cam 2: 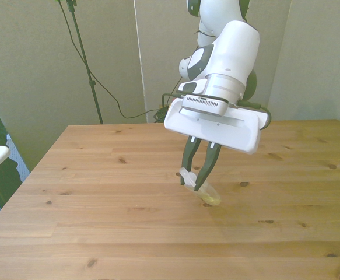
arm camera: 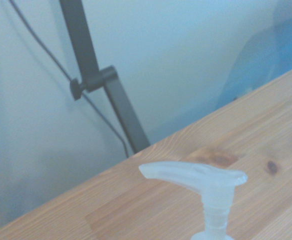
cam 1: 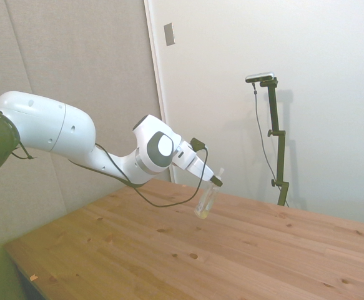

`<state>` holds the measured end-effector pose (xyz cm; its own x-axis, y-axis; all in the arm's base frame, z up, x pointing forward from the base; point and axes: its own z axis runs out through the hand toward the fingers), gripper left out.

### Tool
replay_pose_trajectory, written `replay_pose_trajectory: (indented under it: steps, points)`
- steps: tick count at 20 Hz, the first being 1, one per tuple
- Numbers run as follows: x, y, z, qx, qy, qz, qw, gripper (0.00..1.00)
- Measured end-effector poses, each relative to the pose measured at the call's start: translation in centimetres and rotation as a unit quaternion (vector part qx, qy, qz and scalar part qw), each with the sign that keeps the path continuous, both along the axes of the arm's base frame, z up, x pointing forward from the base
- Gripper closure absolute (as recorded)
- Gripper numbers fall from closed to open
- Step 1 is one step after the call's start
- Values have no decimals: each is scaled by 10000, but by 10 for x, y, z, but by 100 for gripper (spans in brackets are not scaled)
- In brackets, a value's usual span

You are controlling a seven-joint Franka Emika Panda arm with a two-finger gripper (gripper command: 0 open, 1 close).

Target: Stand the sanitizer

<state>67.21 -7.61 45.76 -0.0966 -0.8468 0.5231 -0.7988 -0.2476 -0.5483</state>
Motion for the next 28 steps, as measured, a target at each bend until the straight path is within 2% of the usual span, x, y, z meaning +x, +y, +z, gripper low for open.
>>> replay_pose_trajectory:
  steps: [7,12,19,22,23,28]
  points:
    - [2,30,-35,-680,-475,-342,9960,100]
    - [9,37,-38,-987,-870,-472,9902,100]
    - [28,34,-68,-1487,-1002,-627,9818,100]
    - [34,30,-75,-1533,-960,-642,9814,100]
    - [36,29,-76,-1526,-950,-639,9816,0]
    - [36,31,-73,-1361,-937,-656,9841,0]
